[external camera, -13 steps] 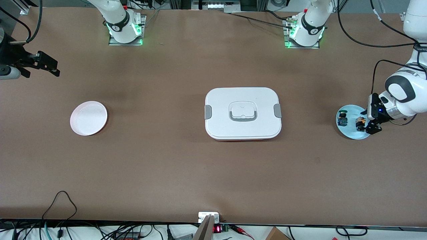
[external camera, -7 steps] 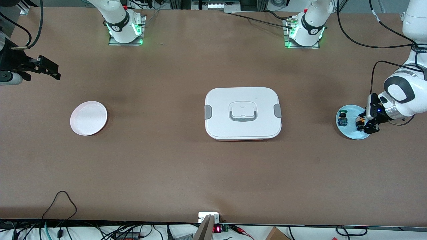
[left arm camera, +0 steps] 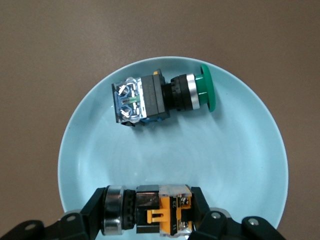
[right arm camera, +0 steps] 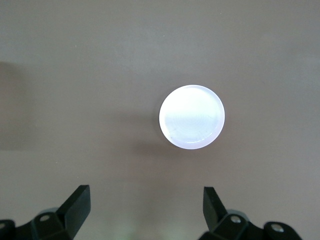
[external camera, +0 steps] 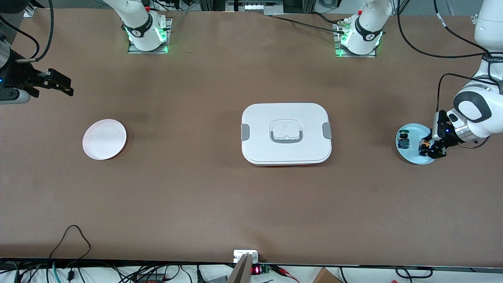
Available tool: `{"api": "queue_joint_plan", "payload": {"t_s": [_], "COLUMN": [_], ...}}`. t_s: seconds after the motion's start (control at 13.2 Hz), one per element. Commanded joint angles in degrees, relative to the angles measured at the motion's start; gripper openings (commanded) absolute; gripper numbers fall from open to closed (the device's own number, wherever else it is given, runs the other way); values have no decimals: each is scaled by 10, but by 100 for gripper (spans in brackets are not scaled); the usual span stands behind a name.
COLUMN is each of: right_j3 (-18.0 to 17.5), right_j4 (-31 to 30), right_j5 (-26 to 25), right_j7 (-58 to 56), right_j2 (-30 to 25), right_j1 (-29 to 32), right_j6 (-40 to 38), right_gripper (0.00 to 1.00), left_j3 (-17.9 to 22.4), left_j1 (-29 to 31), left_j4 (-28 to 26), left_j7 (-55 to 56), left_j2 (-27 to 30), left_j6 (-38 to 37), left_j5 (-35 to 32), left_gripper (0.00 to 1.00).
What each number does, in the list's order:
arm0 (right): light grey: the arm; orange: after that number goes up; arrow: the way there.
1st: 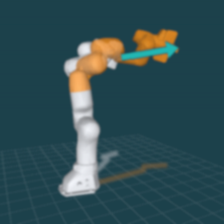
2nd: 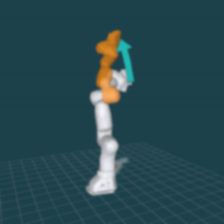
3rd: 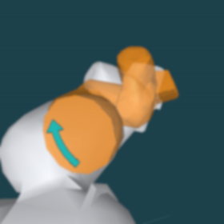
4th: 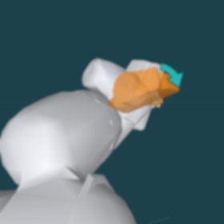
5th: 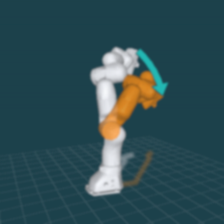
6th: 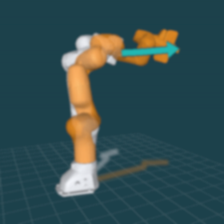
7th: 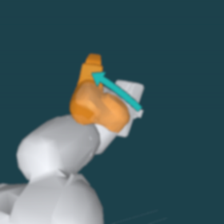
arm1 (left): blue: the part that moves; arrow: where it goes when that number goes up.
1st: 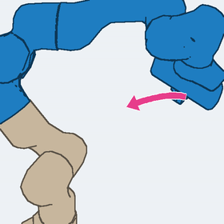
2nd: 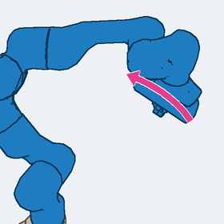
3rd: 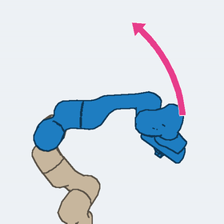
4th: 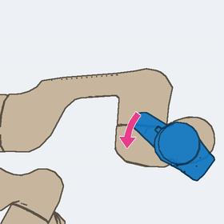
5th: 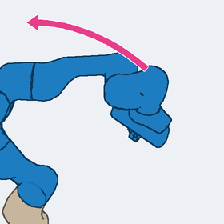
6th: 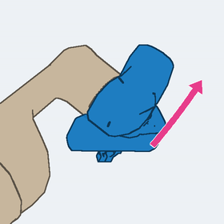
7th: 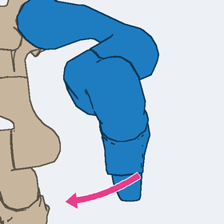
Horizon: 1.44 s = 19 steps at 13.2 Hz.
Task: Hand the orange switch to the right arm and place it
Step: 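Close the left gripper on the orange switch and lift it, then carry the orange switch to the middle while the right gripper approaches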
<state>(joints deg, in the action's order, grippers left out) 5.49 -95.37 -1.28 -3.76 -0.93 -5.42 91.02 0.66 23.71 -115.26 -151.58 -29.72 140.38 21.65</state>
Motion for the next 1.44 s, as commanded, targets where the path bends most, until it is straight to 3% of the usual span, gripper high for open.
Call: {"api": "queue_joint_plan", "payload": {"t_s": [0.0,0.3,0.45,0.61,0.76,0.91,1.06,1.29,1.36], "right_j3": [-2,-2,0,-1,-2,-2,-2,-2,-2], "right_j4": [14,12,13,13,12,6,6,8,6], "right_j5": [-3,3,52,83,151,243,325,462,535], "right_j7": [-12,-10,-17,-23,-23,-23,-19,-23,-22], "right_j2": [4,3,3,3,4,7,13,48,64], "right_j1": [1,1,4,2,-9,-11,-20,-35,-36], "right_j6": [-13,-14,-14,-29,-47,-63,-80,-74,-74], "right_gripper": [100,100,100,100,100,100,100,100,100], "left_j3": [-5,-5,-14,-43,-65,-113,-174,-225,-237], "left_j1": [0,0,-1,-1,-18,-30,-37,-71,-95], "left_j4": [69,143,173,203,214,212,212,219,224], "left_j7": [-13,23,95,157,194,217,249,320,332], "left_j2": [-8,-8,-8,-8,-8,-10,-7,-6,-6], "left_j6": [-81,-221,-330,-450,-532,-575,-571,-523,-499], "left_j5": [18,17,23,99,187,287,389,506,544], "left_gripper": [0,0,0,0,0,0,0,0,0]}}
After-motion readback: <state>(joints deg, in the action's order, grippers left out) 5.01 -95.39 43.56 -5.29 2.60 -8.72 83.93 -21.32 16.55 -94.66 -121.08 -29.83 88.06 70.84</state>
